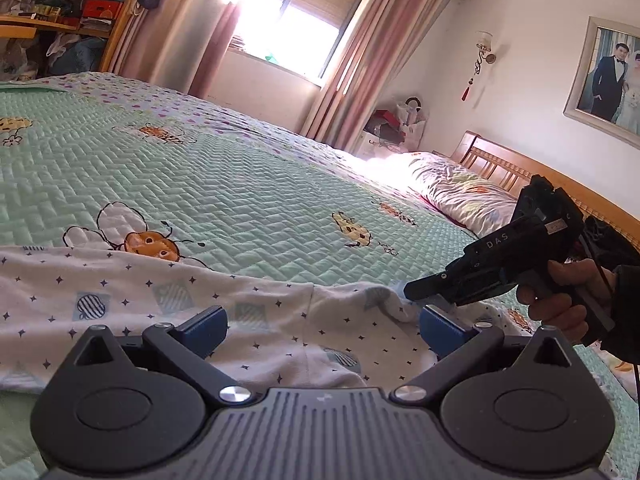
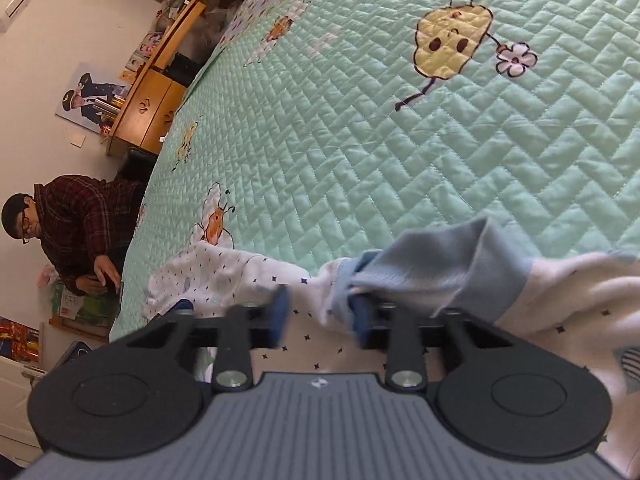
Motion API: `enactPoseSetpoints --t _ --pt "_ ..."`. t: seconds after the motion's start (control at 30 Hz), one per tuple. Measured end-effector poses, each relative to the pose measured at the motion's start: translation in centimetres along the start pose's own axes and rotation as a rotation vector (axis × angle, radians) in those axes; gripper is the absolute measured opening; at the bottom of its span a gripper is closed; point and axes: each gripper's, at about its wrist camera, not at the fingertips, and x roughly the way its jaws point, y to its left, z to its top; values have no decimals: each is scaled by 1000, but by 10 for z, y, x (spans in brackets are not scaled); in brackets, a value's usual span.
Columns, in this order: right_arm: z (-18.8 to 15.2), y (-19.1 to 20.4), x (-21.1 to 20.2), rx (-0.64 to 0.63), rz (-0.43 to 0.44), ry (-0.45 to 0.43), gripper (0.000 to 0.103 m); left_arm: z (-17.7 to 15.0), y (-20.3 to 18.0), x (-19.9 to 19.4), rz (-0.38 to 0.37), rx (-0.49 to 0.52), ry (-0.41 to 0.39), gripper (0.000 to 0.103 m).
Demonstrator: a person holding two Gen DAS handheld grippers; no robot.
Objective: Fold clothes
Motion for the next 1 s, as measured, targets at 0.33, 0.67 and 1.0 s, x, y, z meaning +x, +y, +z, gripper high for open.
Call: enactPoseSetpoints --t 0.33,0.67,1.0 --pt "33 26 -15 -161 -98 -212 11 -1 0 2 9 -8 6 102" --pt "39 -6 -33 36 -101 -374 27 -1 4 4 11 -24 6 102" --pt "25 0 -15 -22 -98 -267 30 -2 3 6 14 -18 13 102"
